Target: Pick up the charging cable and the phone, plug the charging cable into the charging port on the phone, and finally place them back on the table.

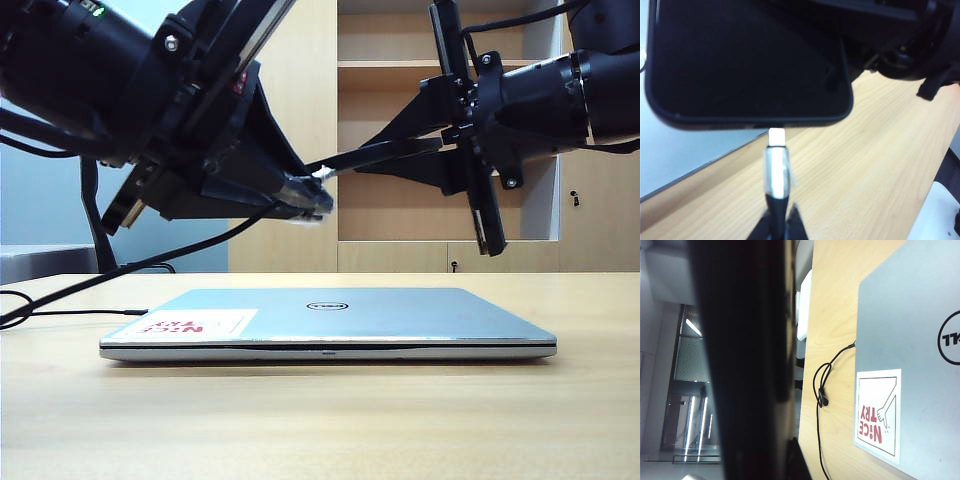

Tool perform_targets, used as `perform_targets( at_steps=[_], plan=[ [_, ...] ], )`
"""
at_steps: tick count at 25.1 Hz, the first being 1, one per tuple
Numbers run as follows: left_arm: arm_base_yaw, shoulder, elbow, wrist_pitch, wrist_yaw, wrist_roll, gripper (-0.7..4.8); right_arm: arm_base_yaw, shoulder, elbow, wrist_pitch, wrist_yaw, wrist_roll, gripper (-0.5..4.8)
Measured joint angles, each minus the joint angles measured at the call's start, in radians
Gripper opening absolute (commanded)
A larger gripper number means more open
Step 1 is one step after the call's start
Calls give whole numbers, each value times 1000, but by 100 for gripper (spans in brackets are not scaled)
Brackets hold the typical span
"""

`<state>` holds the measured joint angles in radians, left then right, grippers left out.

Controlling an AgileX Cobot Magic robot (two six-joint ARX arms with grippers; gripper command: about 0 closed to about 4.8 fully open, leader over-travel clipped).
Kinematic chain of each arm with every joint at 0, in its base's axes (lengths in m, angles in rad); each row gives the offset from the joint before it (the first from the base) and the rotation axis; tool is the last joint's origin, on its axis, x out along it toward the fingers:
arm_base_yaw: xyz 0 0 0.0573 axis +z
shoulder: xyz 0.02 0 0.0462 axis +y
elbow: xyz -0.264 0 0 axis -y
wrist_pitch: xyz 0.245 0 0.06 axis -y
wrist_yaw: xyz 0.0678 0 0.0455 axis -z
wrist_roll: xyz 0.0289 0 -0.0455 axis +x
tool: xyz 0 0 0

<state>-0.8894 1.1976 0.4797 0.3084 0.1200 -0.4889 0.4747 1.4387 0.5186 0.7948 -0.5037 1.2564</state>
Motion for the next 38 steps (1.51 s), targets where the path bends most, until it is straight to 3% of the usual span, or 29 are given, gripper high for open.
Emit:
perform_targets(
  at_steps=[38],
  plan=[
    [0, 0, 0, 10, 0, -21, -6, -31, 0, 0, -1, -66, 6, -6]
  ],
)
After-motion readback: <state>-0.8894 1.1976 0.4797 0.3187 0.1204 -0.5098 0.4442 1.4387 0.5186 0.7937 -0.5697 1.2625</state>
